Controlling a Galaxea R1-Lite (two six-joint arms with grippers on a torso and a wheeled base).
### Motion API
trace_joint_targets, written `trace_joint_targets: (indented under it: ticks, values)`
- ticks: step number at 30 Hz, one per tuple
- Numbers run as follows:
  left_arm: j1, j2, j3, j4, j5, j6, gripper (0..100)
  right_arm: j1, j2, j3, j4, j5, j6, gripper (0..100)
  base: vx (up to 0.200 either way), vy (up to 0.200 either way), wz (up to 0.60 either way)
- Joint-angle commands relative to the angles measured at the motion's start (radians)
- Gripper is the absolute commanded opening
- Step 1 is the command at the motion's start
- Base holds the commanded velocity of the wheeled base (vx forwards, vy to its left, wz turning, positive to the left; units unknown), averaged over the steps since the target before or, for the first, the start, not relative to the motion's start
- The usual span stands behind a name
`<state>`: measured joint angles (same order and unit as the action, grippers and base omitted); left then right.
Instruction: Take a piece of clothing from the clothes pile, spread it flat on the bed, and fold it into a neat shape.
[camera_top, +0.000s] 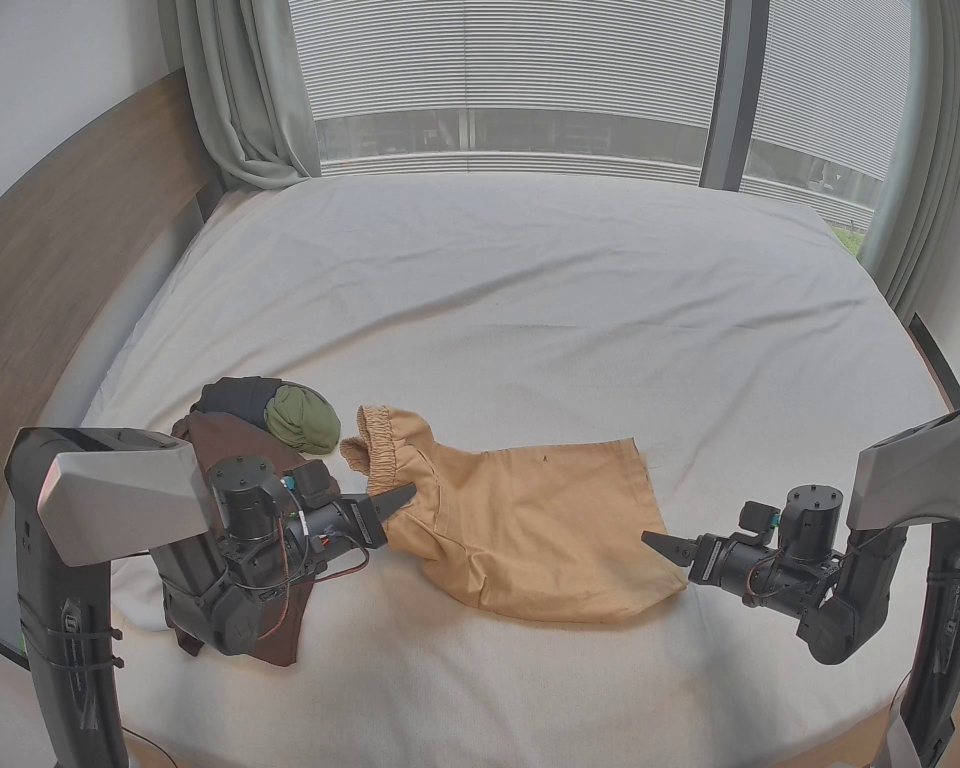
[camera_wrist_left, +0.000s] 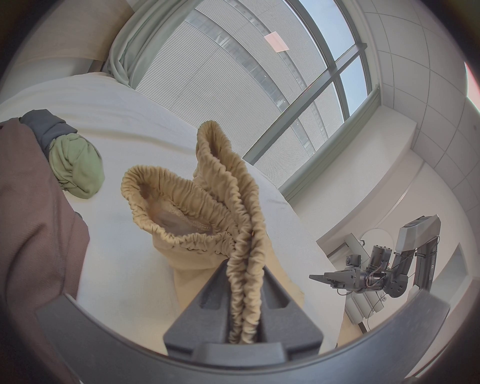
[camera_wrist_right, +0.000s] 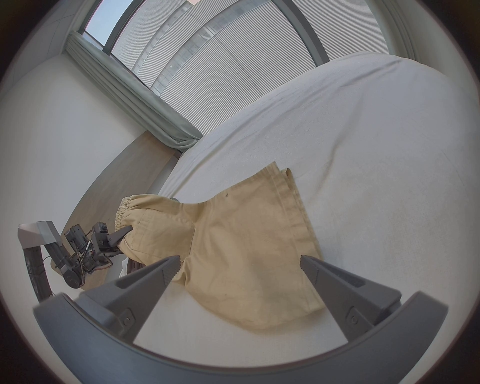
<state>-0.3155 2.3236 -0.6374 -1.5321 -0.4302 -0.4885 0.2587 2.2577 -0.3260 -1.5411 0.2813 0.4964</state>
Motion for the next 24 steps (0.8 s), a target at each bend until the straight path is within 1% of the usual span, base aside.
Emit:
trace_joint_targets:
  ticks: [1,3,10,13,14,18,24]
  values:
    - [-0.027,0.028,-0.028,-0.002,0.015,-0.001,0,-0.016,-0.004,-0.005,-0.001,0.001,-0.001,100,0.0,0.0,0.0]
    - [-0.042,0.039,-0.05,-0.008,0.038,-0.002,0,-0.029,-0.012,-0.016,-0.001,0.001,0.001,100,0.0,0.0,0.0]
    - [-0.102,0.039,-0.094,-0.008,0.056,-0.058,0,-0.061,-0.029,-0.022,-0.001,0.015,0.001,100,0.0,0.0,0.0]
    - [-0.125,0.042,-0.122,-0.003,0.08,-0.061,0,-0.07,-0.029,-0.031,-0.001,0.015,0.002,100,0.0,0.0,0.0]
    - [-0.125,0.042,-0.122,-0.003,0.08,-0.061,0,-0.07,-0.029,-0.031,-0.001,0.015,0.002,100,0.0,0.0,0.0]
    - [-0.168,0.049,-0.157,0.01,0.09,-0.078,0,-0.095,-0.029,-0.041,0.001,0.016,0.002,100,0.0,0.0,0.0]
    - [-0.214,0.056,-0.208,0.052,0.103,-0.082,0,-0.127,-0.027,-0.051,0.001,0.038,0.004,100,0.0,0.0,0.0]
